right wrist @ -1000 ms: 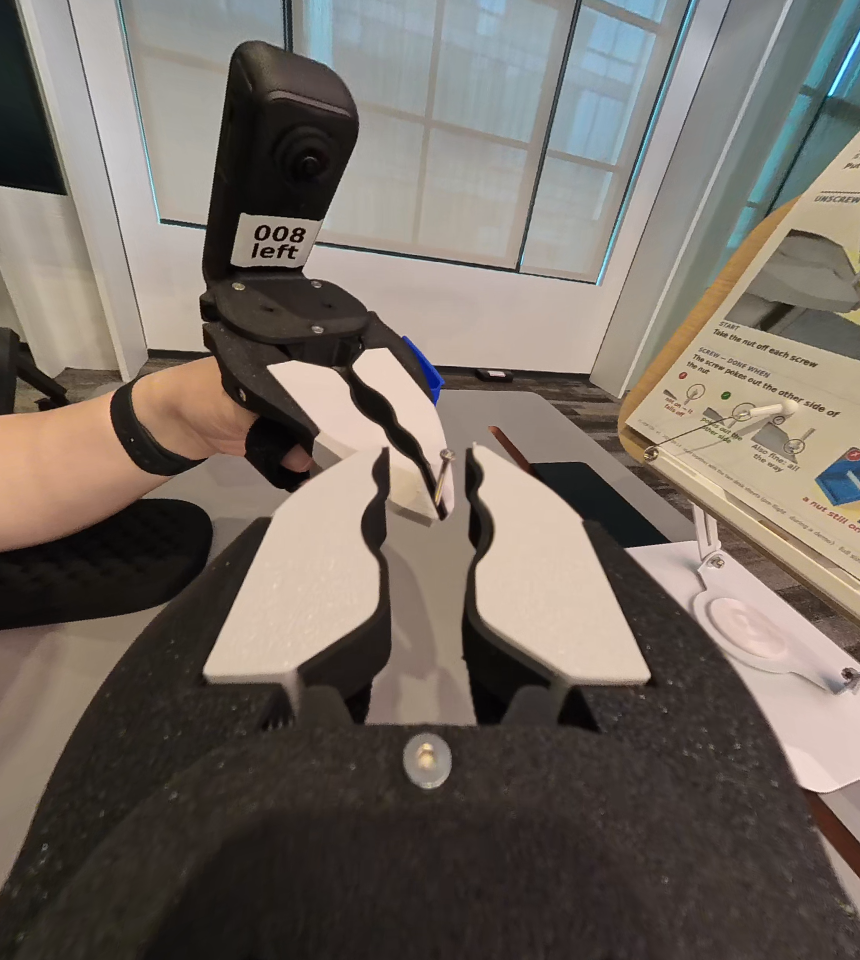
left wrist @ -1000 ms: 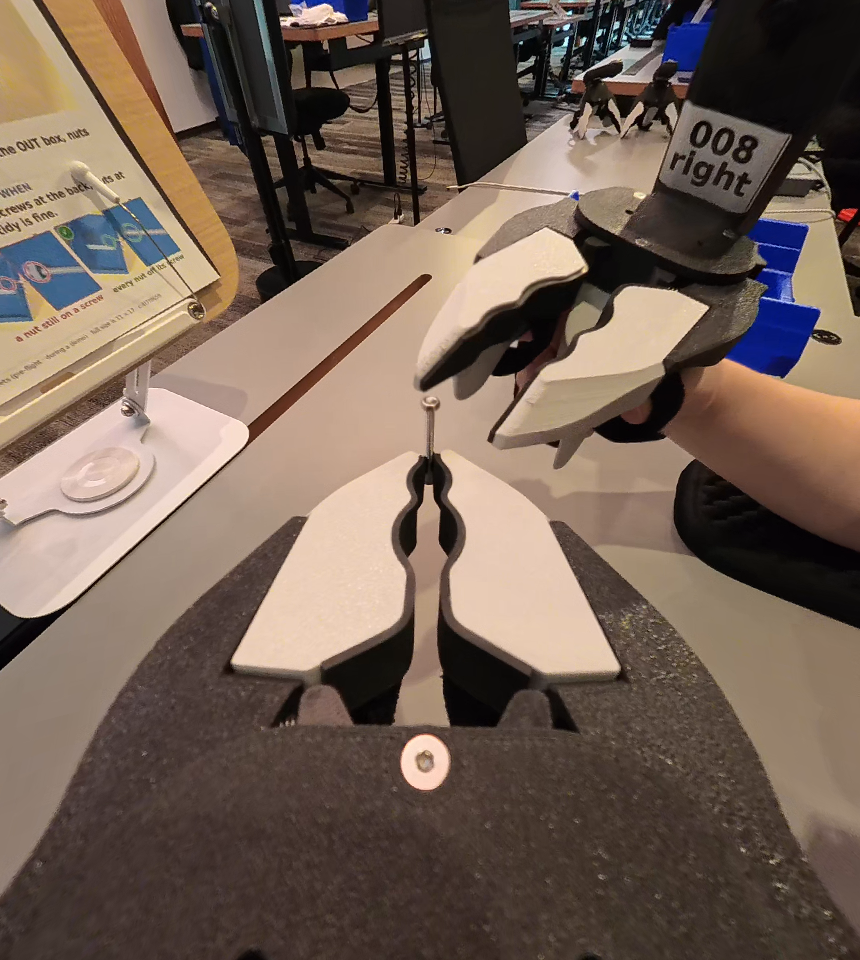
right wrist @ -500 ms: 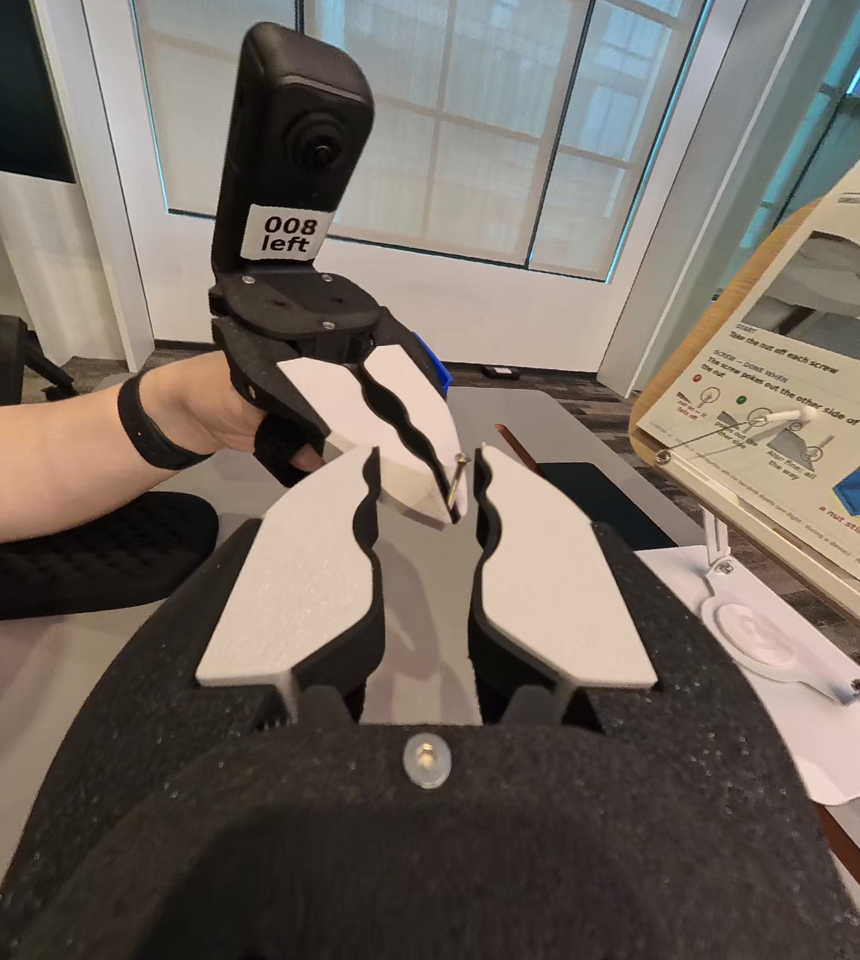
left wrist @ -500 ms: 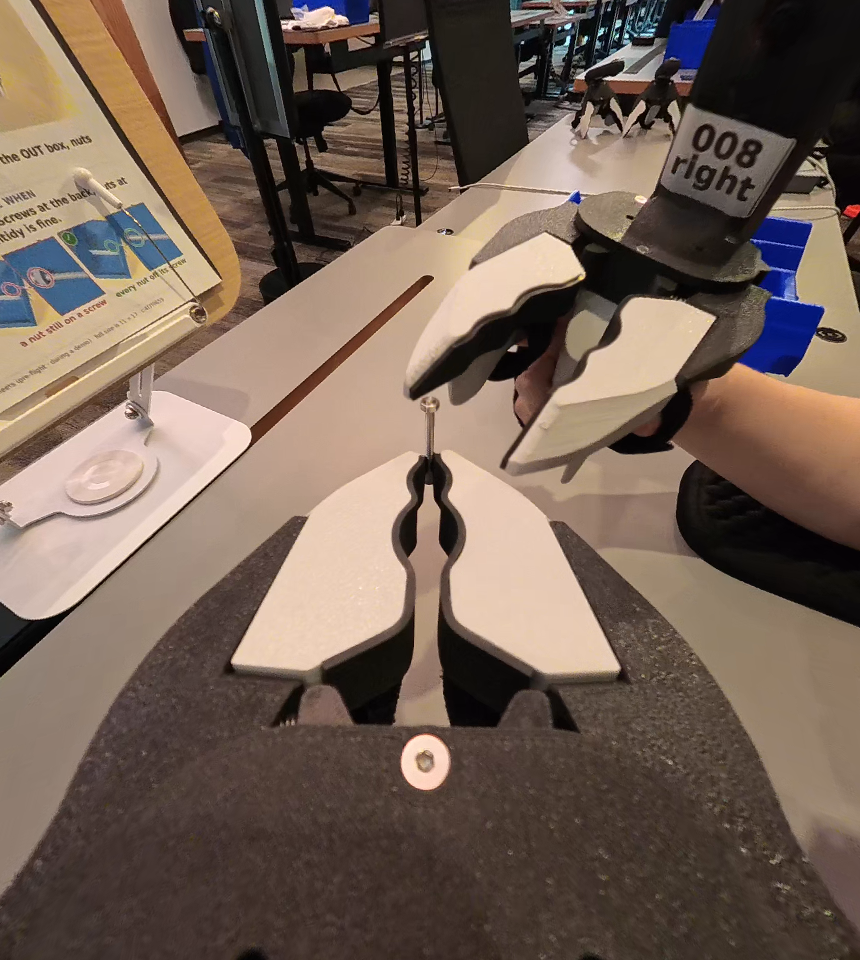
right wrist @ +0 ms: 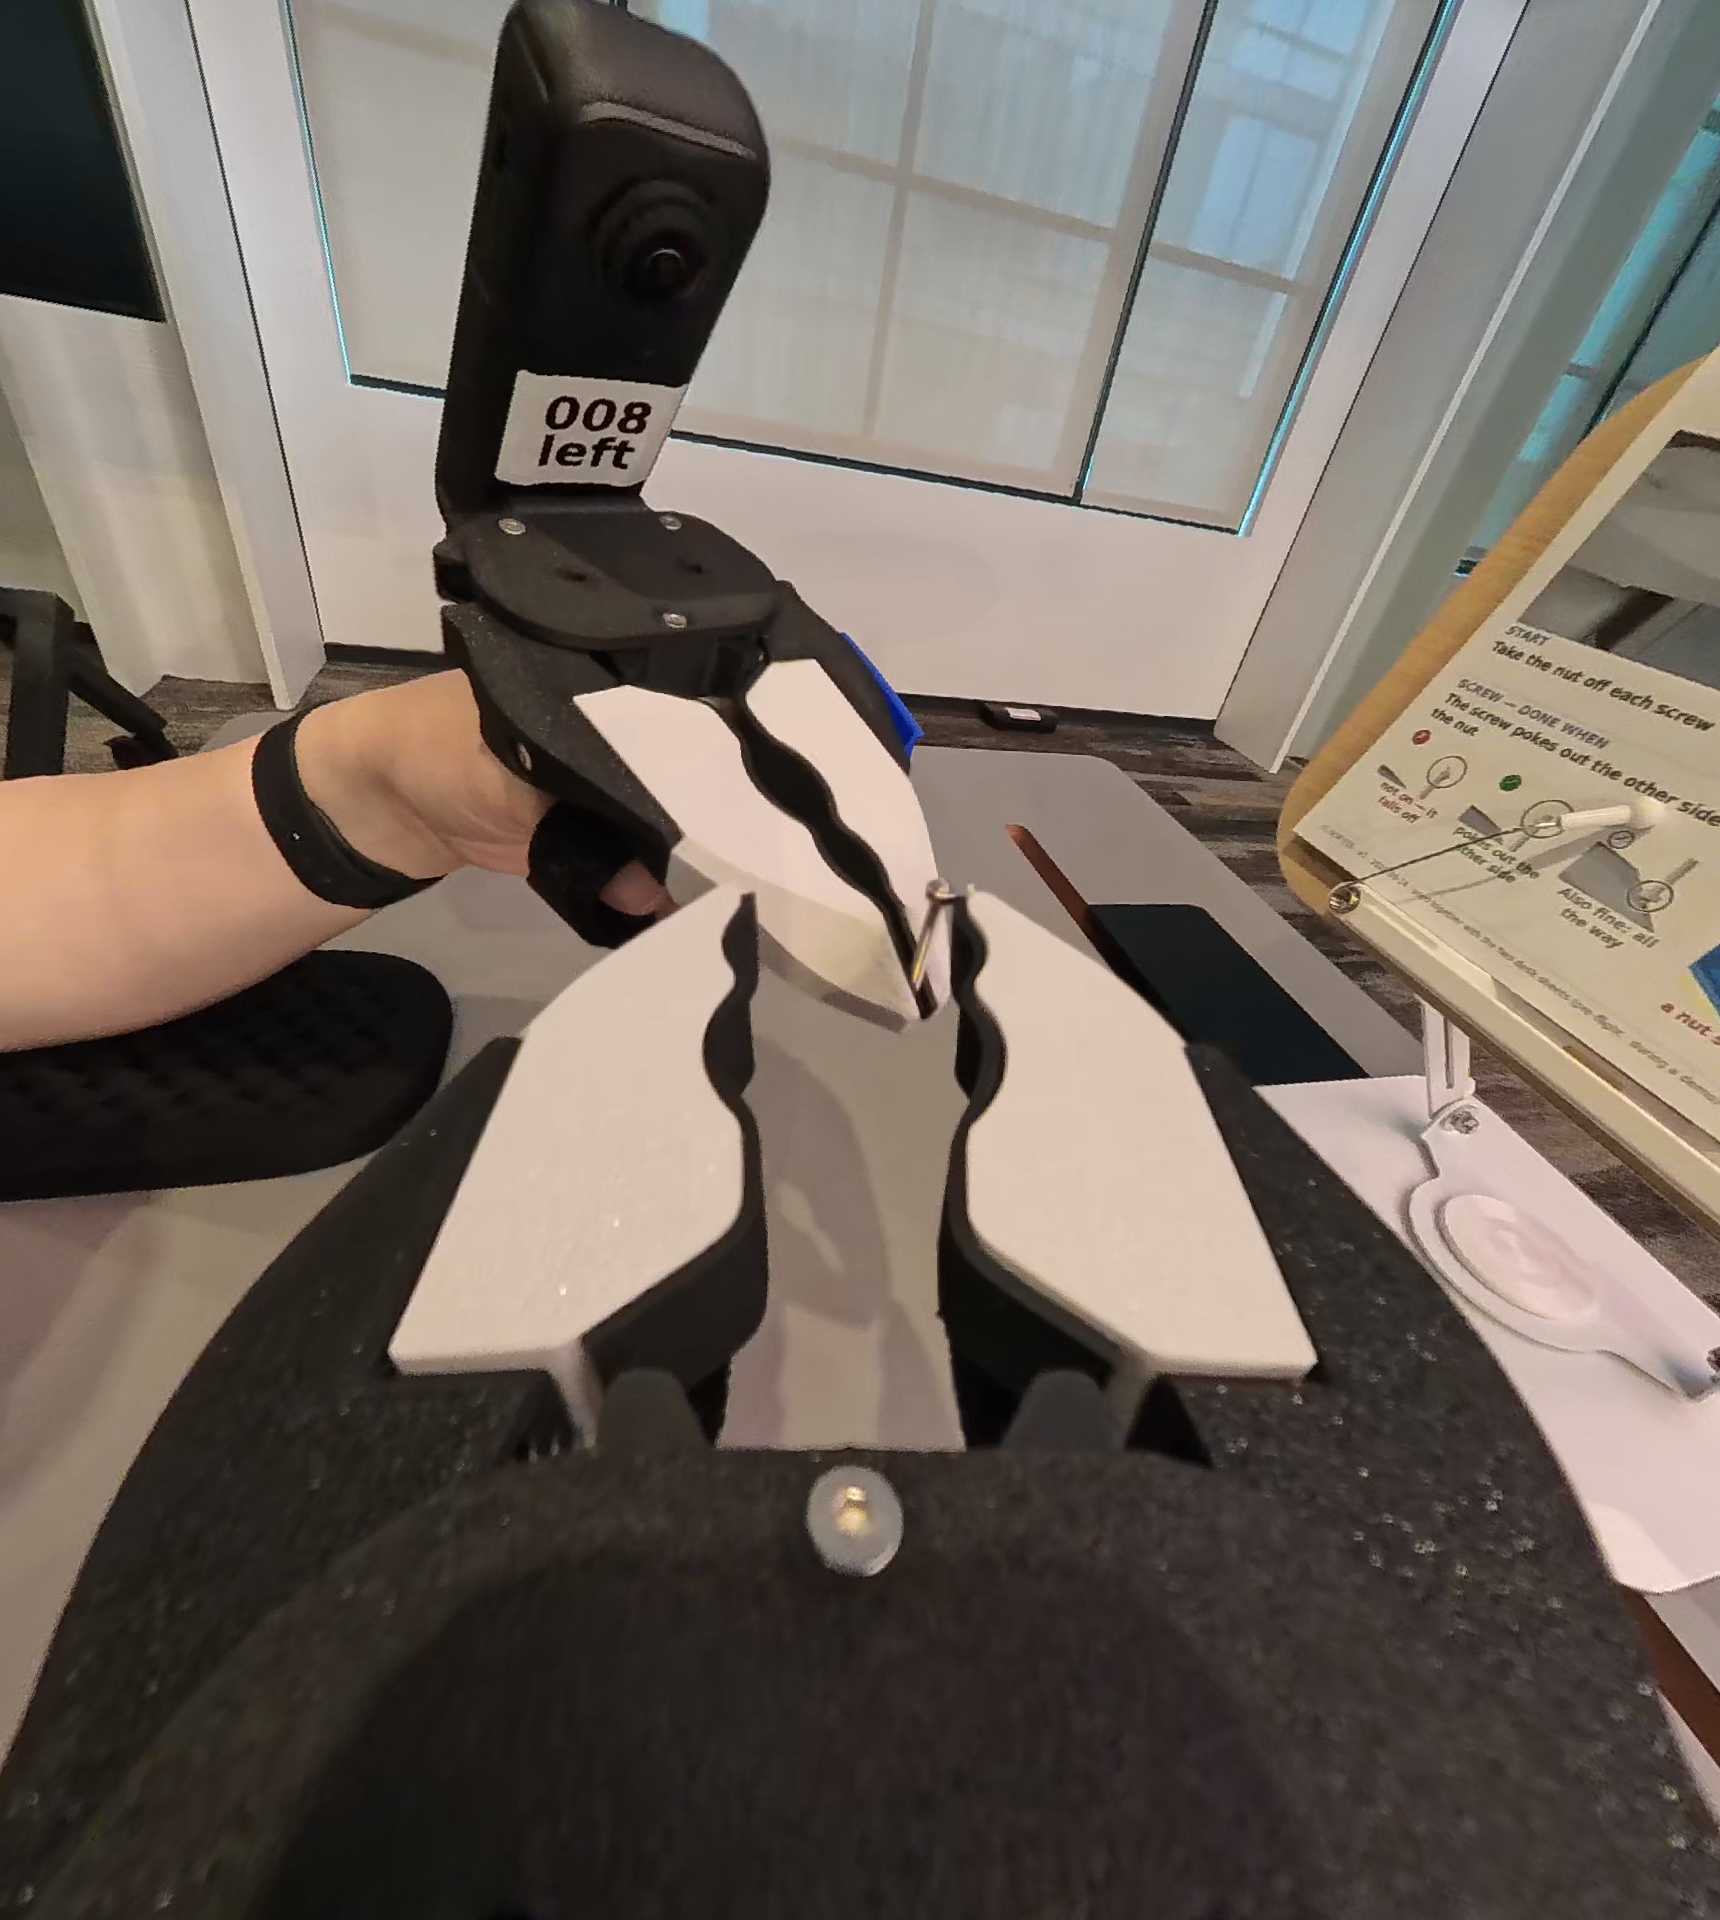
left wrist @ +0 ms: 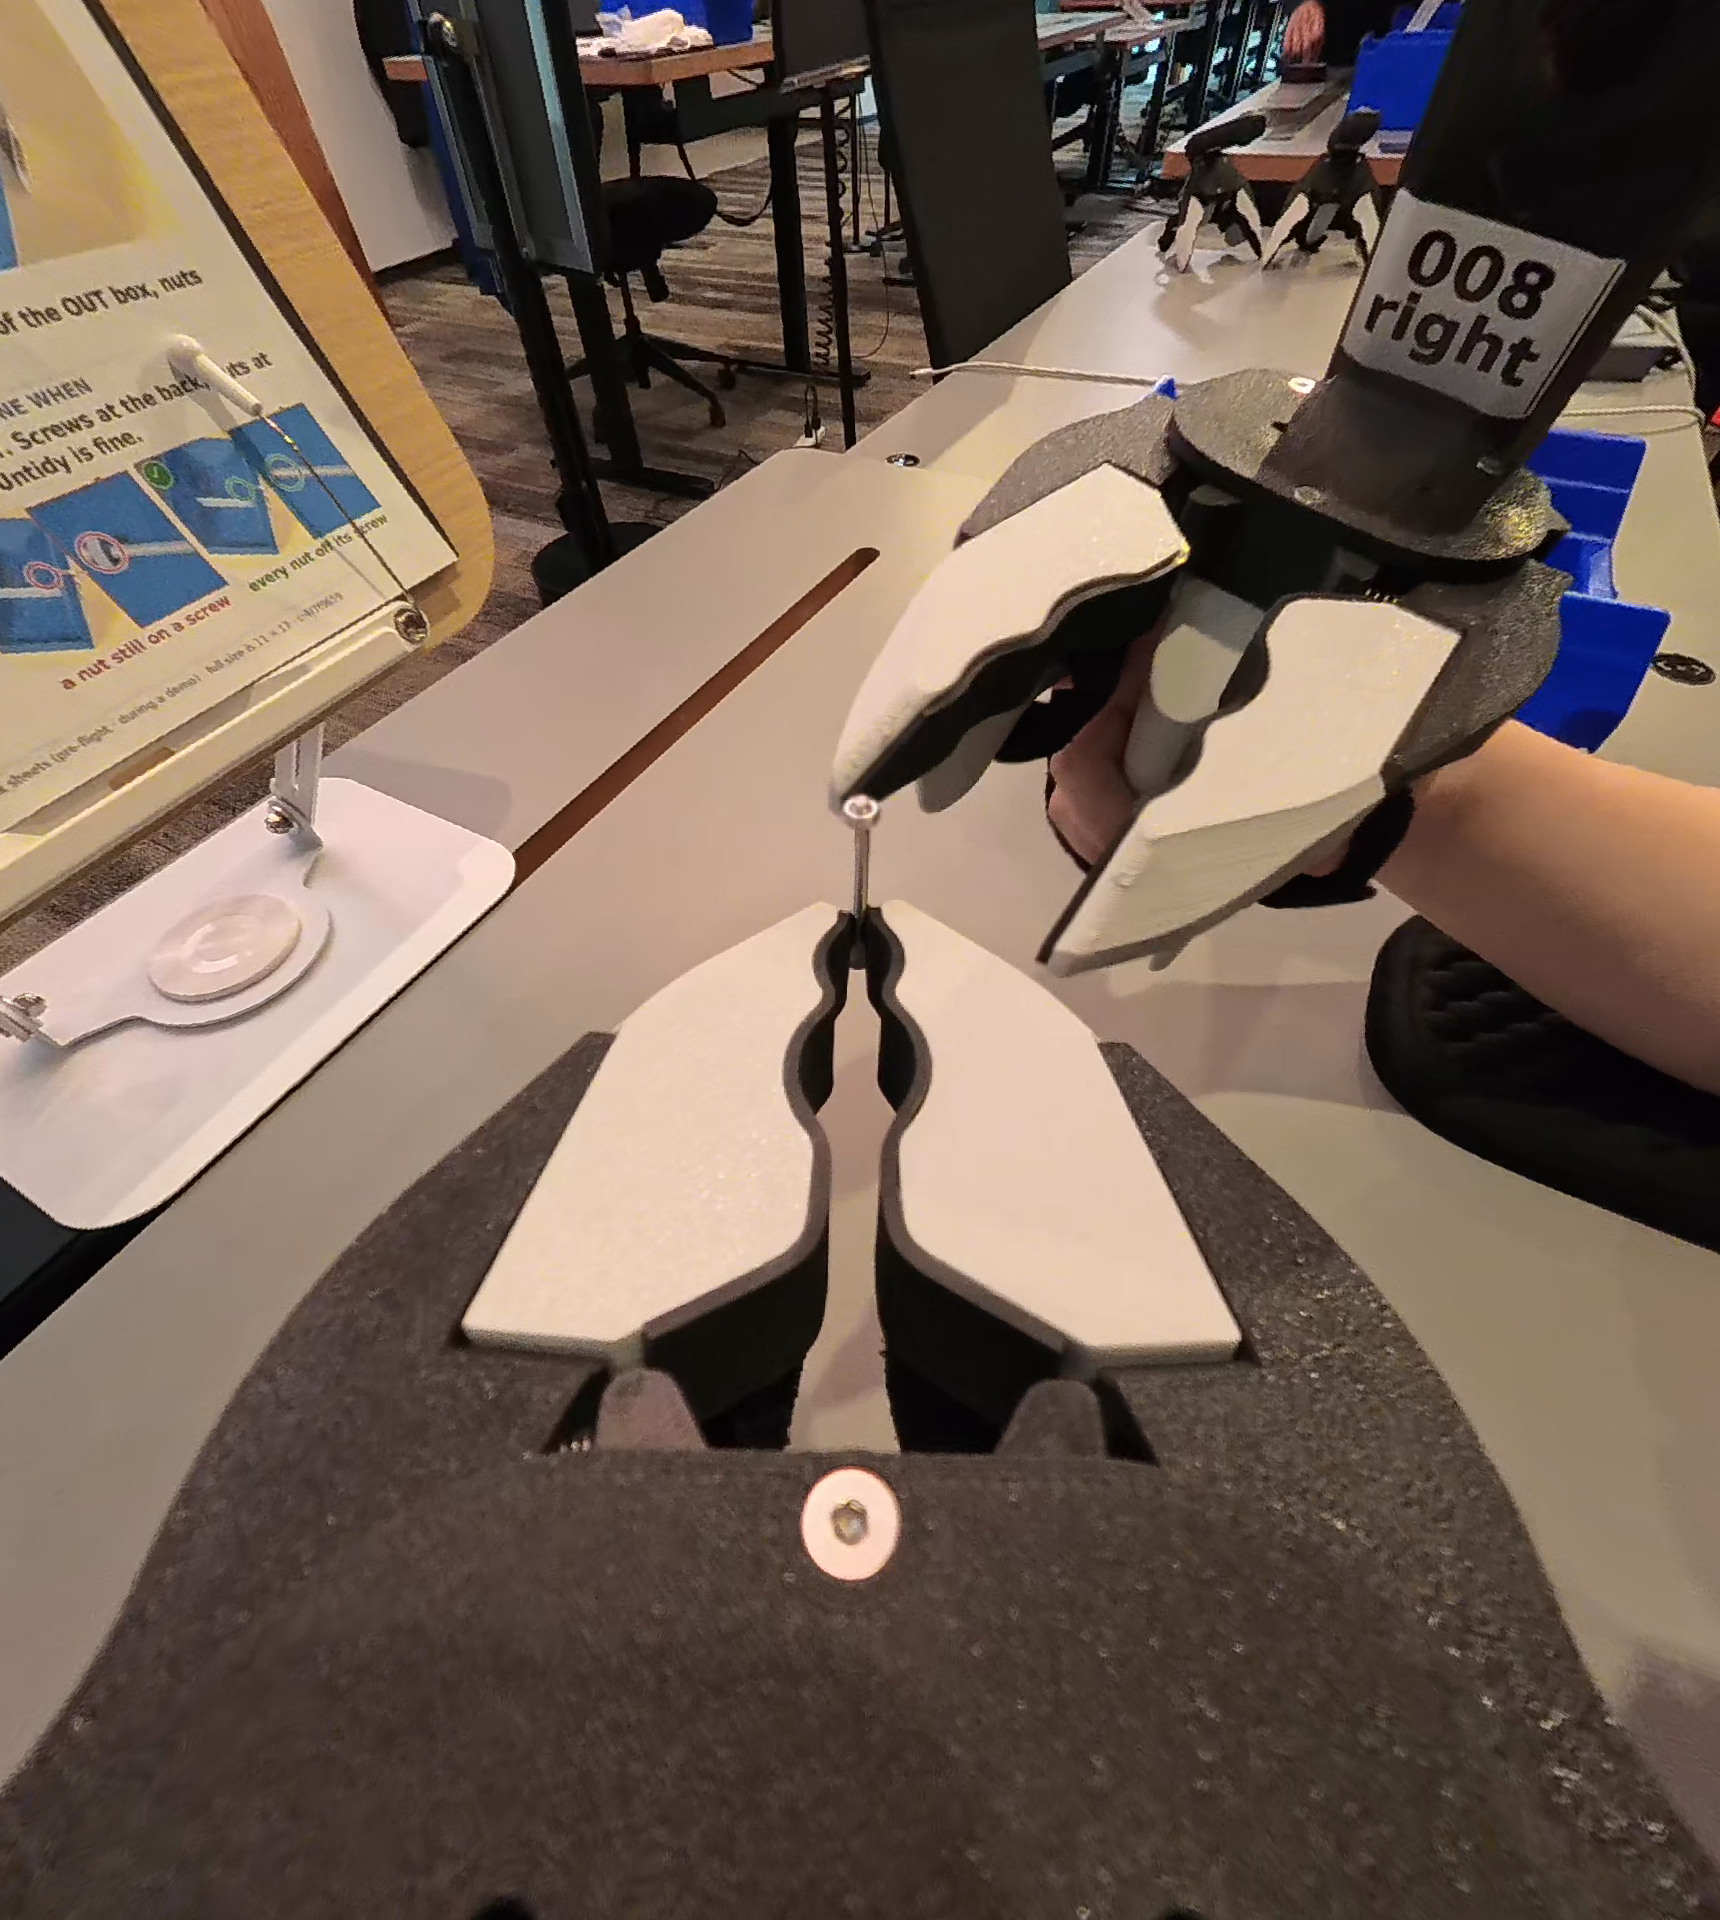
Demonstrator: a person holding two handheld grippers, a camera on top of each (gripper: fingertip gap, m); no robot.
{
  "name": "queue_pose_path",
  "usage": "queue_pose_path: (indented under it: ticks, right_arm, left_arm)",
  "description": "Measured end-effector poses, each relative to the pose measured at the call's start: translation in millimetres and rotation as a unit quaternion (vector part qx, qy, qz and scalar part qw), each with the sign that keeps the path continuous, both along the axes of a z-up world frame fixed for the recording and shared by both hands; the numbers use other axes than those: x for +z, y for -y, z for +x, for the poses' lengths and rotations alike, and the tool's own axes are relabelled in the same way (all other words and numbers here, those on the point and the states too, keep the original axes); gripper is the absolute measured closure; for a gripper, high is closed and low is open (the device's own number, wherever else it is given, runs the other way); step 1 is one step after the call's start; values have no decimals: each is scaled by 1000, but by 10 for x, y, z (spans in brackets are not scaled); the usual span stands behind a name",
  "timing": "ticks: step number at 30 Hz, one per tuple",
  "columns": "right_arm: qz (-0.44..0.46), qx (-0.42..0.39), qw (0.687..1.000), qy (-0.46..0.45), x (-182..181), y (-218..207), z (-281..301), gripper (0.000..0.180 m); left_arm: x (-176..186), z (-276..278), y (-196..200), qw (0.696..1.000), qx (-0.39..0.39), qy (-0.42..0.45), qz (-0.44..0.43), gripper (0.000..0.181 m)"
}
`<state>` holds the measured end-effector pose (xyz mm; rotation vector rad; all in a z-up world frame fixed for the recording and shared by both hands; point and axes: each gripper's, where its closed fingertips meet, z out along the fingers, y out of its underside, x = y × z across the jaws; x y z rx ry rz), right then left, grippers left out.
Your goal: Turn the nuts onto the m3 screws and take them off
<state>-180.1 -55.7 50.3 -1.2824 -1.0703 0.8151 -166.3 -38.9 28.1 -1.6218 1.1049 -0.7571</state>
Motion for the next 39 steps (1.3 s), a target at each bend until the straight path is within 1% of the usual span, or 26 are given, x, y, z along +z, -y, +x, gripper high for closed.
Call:
queue_pose_path:
  ticks: [1,2,5,9,11,12,14,18,21,25,28,30,33,34,35,36,39]
  right_arm:
    - [1,4,1000,-3,9,10,12,150]
    - [1,5,1000,-8,22,10,21,152]
    - [5,-13,1000,-16,38,-38,16,140]
    - [10,-1,1000,-2,4,9,-30,140]
    - [7,0,1000,1,0,8,-5,145]
    - [1,9,1000,-1,-1,23,5,152]
    - [-9,9,1000,-12,13,6,17,147]
    - [3,-6,1000,-15,25,-20,-12,138]
    - [0,4,1000,-2,-3,15,-33,140]
    - [-5,7,1000,-9,13,6,16,153]
    - [-1,-3,1000,-21,32,-24,0,143]
    - [6,-5,1000,-10,8,-19,-26,141]
    - [3,-2,1000,-3,-2,-7,-22,144]
    - [-2,3,1000,-4,-2,-2,-7,148]
    - [-7,14,1000,-5,-3,17,5,157]
    - [-11,13,1000,-12,11,8,18,157]
    - [-5,0,1000,-31,61,-25,18,144]
  left_arm:
    - [6,-6,-4,1000,1,2,-2,179]
    - [11,-9,-4,1000,0,5,-4,179]
    - [6,8,15,1000,-5,4,-5,179]
    - [-6,8,5,1000,-1,-2,1,179]
    - [0,-6,-3,1000,0,1,-3,179]
    - [6,-10,-6,1000,1,3,-4,179]
    - [7,-5,5,1000,-3,5,-8,179]
    - [-4,20,23,1000,-7,1,-5,179]
    - [0,6,10,1000,-3,0,-3,179]
    - [19,-20,-7,1000,-1,9,-8,179]
    - [10,3,13,1000,-5,5,-7,179]
    - [-2,16,15,1000,-4,1,-4,179]
    - [-9,4,4,1000,-2,1,-5,179]
    - [-7,-2,-2,1000,-1,1,-6,179]
    - [-2,-8,-5,1000,0,3,-7,179]
    - [4,-6,-1,1000,-2,6,-9,179]
    - [2,9,16,1000,-6,5,-9,179]
